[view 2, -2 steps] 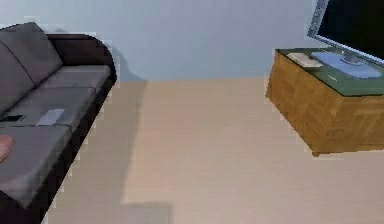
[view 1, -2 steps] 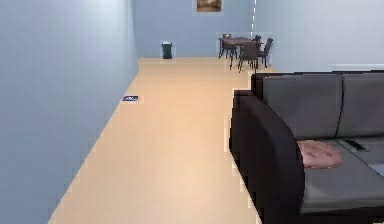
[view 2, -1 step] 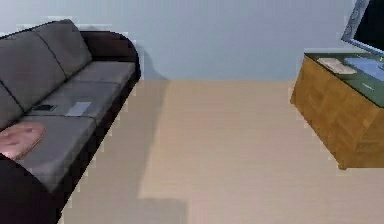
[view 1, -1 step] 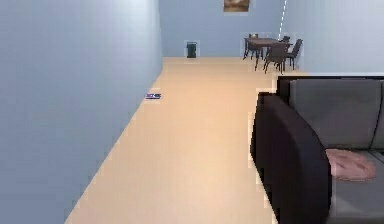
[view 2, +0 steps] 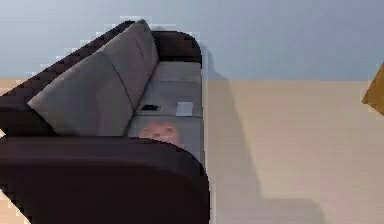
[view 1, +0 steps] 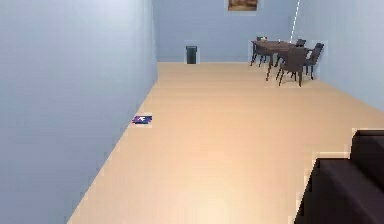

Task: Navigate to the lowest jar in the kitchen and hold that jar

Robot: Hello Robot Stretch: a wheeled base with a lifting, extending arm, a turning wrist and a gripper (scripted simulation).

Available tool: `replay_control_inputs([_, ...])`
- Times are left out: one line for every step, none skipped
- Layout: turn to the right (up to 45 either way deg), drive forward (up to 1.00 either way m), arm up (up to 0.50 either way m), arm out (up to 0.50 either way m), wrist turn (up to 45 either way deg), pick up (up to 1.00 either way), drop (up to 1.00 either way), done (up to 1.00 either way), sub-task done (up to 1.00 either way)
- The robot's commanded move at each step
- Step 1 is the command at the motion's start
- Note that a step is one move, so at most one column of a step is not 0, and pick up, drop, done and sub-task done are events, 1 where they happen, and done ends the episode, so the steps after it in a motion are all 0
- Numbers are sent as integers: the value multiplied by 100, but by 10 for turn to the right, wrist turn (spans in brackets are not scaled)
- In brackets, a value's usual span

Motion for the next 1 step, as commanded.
replay_control_inputs([0, 100, 0, 0, 0, 0, 0, 0, 0])
